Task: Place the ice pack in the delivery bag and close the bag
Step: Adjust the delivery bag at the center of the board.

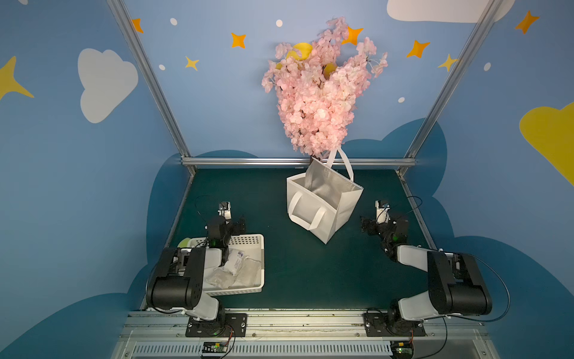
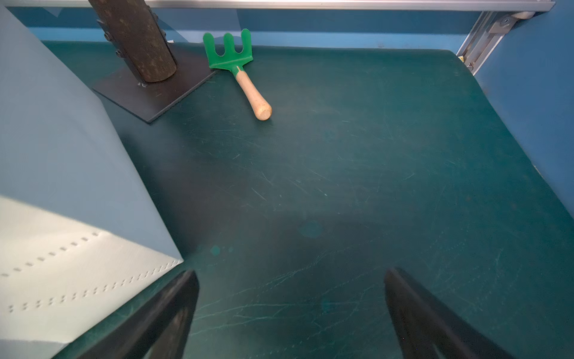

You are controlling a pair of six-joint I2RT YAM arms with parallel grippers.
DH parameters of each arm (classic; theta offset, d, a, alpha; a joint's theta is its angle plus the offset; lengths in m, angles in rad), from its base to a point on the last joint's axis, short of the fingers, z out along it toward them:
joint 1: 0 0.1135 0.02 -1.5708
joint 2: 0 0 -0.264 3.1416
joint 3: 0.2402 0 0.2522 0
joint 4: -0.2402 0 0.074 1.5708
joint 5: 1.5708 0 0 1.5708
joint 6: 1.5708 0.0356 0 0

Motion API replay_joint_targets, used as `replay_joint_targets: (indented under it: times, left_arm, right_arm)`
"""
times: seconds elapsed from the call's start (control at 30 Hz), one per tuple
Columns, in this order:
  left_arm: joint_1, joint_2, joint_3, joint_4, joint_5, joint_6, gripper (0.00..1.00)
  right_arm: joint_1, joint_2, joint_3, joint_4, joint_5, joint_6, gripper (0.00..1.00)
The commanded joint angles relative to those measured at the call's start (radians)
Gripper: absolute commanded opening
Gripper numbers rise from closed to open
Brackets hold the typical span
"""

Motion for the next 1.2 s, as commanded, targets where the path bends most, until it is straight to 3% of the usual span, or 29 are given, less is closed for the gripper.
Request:
replay_joint_targets:
  times: [0.0, 0.8, 0.87, 1.0, 1.17]
  left_arm:
    - [-0.002, 0.002, 0.002, -0.004, 0.011, 0.007, 1.00]
    - [0.001, -0.016, 0.005, -0.003, 0.000, 0.001, 1.00]
    - [-0.001, -0.089, 0.063, -0.167, -0.040, -0.009, 1.00]
    - [0.003, -0.216, 0.335, -0.757, -0.150, -0.158, 1.00]
    - [0.005, -0.295, 0.506, -1.115, -0.176, -0.349, 1.00]
  right_arm:
    - [0.000, -0.002, -0.005, -0.009, -0.007, -0.001, 0.99]
    - [0.001, -0.011, -0.007, -0.002, -0.003, -0.003, 0.99]
    - [0.006, -0.055, 0.009, -0.049, 0.013, 0.003, 0.99]
    - [0.009, -0.186, 0.139, -0.369, 0.122, 0.106, 0.99]
    - [-0.002, -0.276, 0.323, -0.757, 0.302, 0.563, 0.99]
